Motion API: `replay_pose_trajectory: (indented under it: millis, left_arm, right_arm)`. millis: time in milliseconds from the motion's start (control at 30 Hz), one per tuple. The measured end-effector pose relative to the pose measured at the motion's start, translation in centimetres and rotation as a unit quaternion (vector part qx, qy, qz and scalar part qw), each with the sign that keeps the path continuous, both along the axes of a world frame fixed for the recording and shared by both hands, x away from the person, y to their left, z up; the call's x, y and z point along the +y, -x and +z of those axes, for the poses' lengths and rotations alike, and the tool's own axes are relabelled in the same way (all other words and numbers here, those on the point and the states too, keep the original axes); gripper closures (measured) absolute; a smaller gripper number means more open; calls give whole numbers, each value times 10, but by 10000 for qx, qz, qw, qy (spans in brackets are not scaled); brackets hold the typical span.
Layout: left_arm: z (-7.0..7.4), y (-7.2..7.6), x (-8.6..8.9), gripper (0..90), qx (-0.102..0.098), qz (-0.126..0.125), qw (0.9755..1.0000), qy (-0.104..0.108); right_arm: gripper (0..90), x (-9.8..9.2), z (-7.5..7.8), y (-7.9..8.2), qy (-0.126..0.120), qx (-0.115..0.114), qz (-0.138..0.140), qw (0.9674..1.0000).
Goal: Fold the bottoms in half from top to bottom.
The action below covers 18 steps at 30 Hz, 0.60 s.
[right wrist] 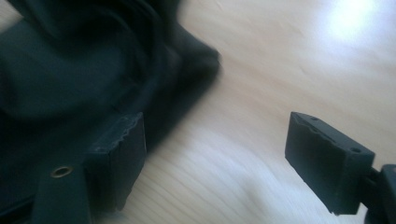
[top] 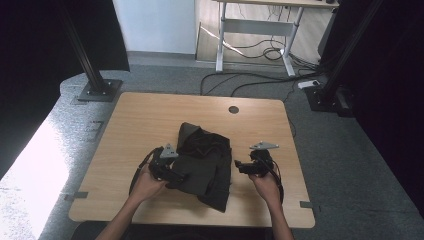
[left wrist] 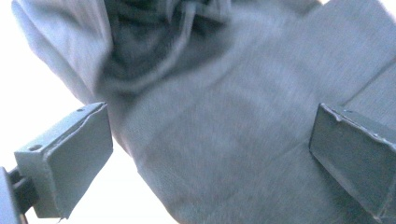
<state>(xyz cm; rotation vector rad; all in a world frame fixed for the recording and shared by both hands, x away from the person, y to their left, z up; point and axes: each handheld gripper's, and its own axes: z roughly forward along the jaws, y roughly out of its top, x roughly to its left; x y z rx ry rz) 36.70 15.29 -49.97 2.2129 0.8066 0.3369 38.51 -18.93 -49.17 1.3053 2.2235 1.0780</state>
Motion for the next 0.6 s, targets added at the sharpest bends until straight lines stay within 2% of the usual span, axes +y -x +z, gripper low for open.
replay_pose_trajectory:
  millis: [67, 200, 300, 333, 367, 467, 600]
  left_arm:
    - [-11, 1, 0, 0, 71, 35, 9999, 79]
    - [-24, 4, 0, 0, 73, 100, 9998, 125]
    - [-28, 5, 2, 0, 81, 81, 9998, 182]
    - [-29, 5, 2, 0, 85, 84, 9997, 211]
    - [-29, 5, 3, 0, 83, 89, 9996, 240]
    - [-34, 6, 3, 0, 141, 76, 9995, 285]
    - [-38, 6, 4, 0, 217, 54, 9993, 310]
  right_arm:
    - [264, 11, 9, -3, -8, -35, 207, 9998]
    - [361, 43, 28, -10, -31, -35, 680, 9977]
    - [456, 70, 37, -14, -38, -7, 1130, 9936]
    - [491, 81, 39, -15, -38, 22, 1329, 9911]
    - [500, 88, 40, -17, -14, 31, 1424, 9898]
    - [519, 114, 38, -23, 189, 85, 1710, 9851]
    - [474, 142, 24, -34, 676, 113, 1777, 9817]
